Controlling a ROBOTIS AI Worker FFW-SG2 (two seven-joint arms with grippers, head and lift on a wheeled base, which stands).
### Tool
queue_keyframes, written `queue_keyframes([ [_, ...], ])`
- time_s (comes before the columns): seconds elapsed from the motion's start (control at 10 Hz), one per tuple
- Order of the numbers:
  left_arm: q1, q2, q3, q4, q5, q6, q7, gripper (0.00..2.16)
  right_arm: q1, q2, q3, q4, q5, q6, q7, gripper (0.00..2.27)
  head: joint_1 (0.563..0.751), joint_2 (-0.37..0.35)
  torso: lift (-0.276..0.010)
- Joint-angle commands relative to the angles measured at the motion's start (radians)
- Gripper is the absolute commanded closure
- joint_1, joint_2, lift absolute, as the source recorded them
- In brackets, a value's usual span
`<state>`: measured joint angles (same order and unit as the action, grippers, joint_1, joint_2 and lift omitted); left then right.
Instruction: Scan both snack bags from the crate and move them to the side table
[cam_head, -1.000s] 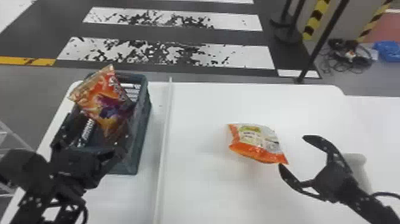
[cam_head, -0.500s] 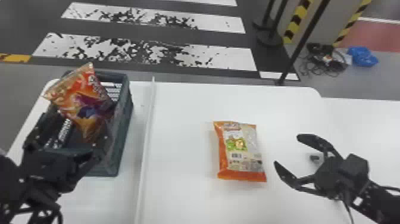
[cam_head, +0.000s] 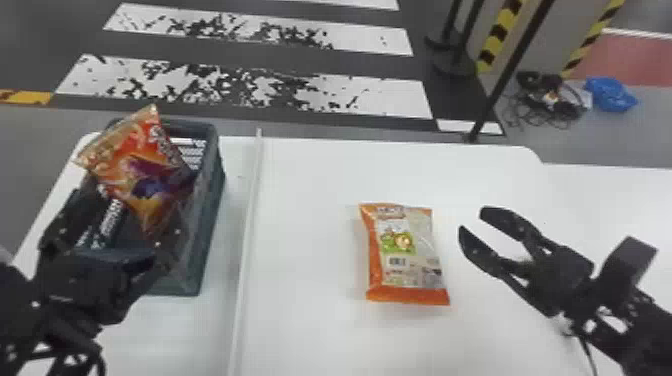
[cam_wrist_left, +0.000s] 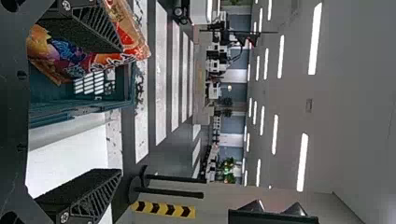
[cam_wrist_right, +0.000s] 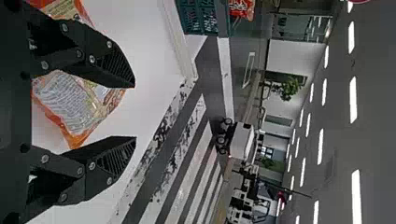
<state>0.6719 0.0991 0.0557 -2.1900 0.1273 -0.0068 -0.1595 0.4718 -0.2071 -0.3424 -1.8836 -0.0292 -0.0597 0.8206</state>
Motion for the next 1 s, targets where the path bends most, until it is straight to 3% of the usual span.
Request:
queue_keyframes([
  [0.0, 0.002, -0.001, 0.001, 0.0, 0.0, 0.0, 0.0, 0.09, -0.01, 0.015, 0.022, -0.017, -0.003, 0.074, -0.001, 2.02, 0.695, -0.099, -0.075],
  [0.2, 0.002, -0.002, 0.0, 0.0, -0.002, 0.0, 0.0, 0.09, -0.025, 0.032, 0.055, -0.028, 0.005, 0.145, 0.0, 2.25, 0.695, -0.071, -0.075],
  [0.6, 0.002, -0.001, -0.002, 0.0, 0.0, 0.0, -0.002, 0.09, -0.153, 0.041, 0.138, 0.093, 0.049, 0.311, -0.035, 2.25, 0.695, -0.032, -0.075],
  [0.9, 0.006, 0.001, 0.0, -0.002, 0.0, 0.0, -0.002, 0.09, -0.194, 0.041, 0.177, 0.187, 0.068, 0.308, -0.044, 2.25, 0.695, -0.017, -0.075],
])
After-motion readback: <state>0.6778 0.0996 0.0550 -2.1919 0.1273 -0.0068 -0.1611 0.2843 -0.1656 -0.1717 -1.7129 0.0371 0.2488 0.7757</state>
